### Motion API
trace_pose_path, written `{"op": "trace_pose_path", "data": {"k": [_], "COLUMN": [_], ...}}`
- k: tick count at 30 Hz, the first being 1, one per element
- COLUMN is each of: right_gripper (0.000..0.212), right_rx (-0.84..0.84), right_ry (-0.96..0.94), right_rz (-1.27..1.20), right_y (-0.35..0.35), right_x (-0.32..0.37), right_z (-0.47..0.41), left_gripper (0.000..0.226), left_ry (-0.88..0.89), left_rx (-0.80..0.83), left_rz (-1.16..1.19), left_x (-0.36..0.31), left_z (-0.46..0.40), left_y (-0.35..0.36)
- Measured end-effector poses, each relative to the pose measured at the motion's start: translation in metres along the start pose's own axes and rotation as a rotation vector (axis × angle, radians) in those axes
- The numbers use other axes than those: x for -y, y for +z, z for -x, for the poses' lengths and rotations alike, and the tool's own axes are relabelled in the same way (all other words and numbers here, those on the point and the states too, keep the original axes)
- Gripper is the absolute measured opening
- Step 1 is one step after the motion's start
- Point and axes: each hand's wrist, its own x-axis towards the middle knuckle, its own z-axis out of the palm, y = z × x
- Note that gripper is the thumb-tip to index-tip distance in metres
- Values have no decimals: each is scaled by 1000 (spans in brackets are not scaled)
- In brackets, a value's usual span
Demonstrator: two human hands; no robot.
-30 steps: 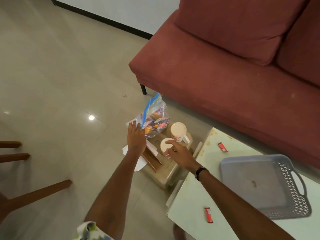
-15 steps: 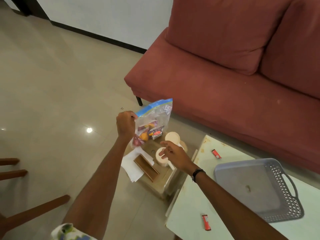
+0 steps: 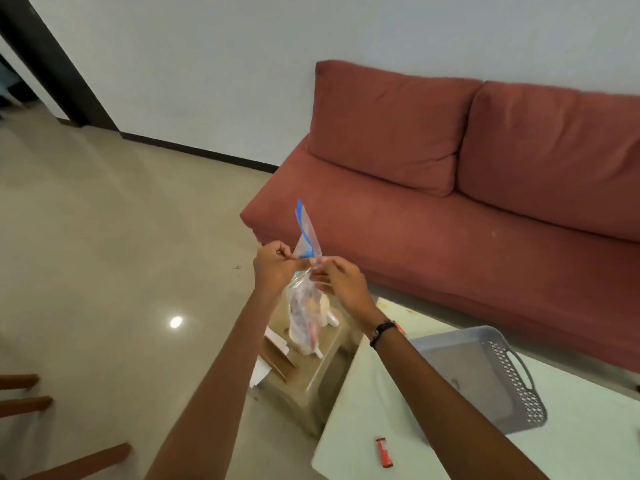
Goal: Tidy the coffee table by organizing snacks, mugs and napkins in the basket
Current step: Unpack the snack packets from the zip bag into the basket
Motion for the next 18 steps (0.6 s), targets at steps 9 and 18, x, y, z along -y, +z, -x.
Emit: {"op": "trace_pose_path", "data": {"k": [9, 18], "right_gripper": [35, 26], "right_rx": [-248, -432], "right_ry": [151, 181], "right_rz": [-50, 1], "right_y": [-135, -275], "right_x": [4, -27], "right_z": [124, 241], "left_gripper": [65, 69], "left_ry": [104, 163], "left_rx": [145, 326], "left_rz": [-7, -112], "left_x": [-32, -31], "left_z": [167, 314], "left_y": [109, 215]}}
